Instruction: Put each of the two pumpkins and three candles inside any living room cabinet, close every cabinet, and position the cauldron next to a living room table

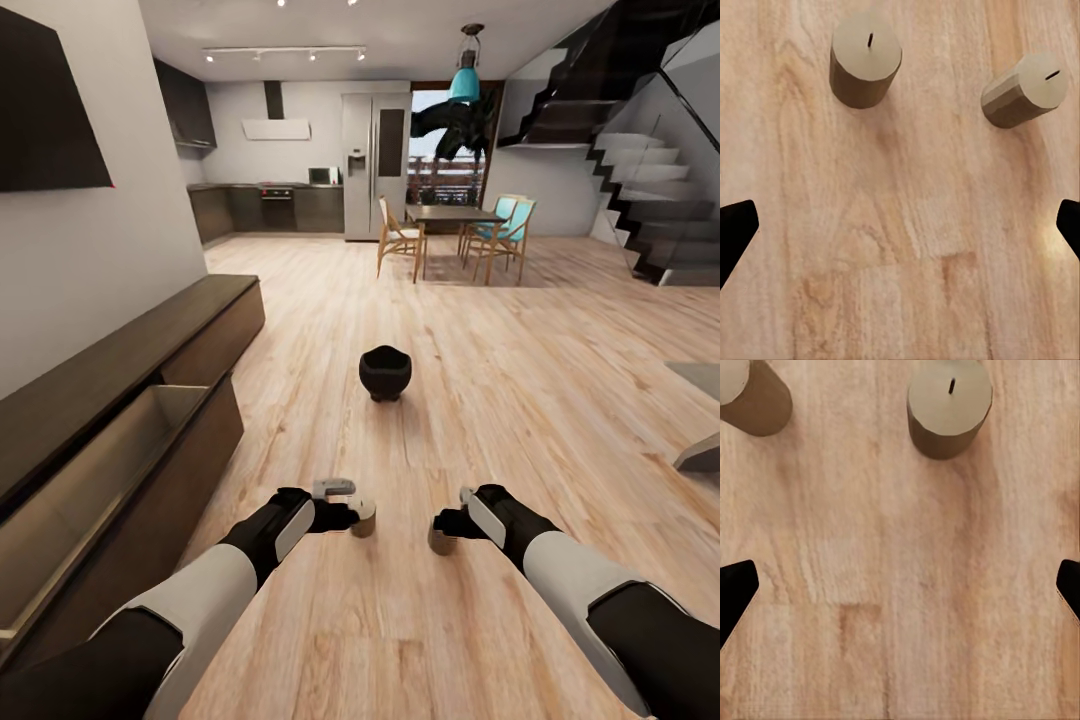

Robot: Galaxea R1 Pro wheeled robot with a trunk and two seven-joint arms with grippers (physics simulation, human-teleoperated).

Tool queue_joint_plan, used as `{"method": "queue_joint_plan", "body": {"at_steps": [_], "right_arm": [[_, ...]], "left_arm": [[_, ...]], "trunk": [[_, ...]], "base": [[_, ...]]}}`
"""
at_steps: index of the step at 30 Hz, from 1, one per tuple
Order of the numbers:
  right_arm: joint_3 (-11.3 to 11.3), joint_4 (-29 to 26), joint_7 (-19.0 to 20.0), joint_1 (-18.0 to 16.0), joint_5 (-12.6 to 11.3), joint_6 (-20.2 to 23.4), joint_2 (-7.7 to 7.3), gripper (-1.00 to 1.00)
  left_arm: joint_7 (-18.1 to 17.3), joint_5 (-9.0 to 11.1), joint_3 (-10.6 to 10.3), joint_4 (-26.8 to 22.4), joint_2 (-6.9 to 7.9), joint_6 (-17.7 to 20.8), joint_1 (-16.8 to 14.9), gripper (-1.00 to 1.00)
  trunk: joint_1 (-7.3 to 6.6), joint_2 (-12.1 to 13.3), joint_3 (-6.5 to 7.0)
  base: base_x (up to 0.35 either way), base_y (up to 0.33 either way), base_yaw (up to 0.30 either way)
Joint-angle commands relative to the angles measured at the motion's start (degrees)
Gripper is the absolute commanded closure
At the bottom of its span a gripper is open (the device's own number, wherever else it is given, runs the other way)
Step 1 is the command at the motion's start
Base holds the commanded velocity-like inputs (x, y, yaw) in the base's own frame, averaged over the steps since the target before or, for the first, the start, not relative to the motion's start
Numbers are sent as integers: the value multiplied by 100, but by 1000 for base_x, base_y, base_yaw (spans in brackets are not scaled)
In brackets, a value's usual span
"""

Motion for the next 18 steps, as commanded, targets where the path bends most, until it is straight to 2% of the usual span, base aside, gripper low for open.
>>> {"method": "queue_joint_plan", "body": {"at_steps": [1, 5, 14, 18], "right_arm": [[37, -17, -44, 0, -61, 27, -6, -100], [37, -17, -44, 0, -61, 27, -4, -100], [37, -17, -44, 0, -61, 27, -5, -100], [39, -17, -44, 0, -59, 27, -4, -100]], "left_arm": [[28, 34, -22, -6, 0, 15, -4, -100], [29, 37, -22, -7, 0, 13, -4, -100], [36, 40, -22, -1, 0, 13, -4, -100], [37, 42, -22, 1, 0, 16, -4, -100]], "trunk": [[2, -2, -7], [2, -2, -9], [2, -2, -10], [2, -2, -10]], "base": [[273, -12, 0], [122, -6, 0], [14, -1, 1], [0, 0, 116]]}}
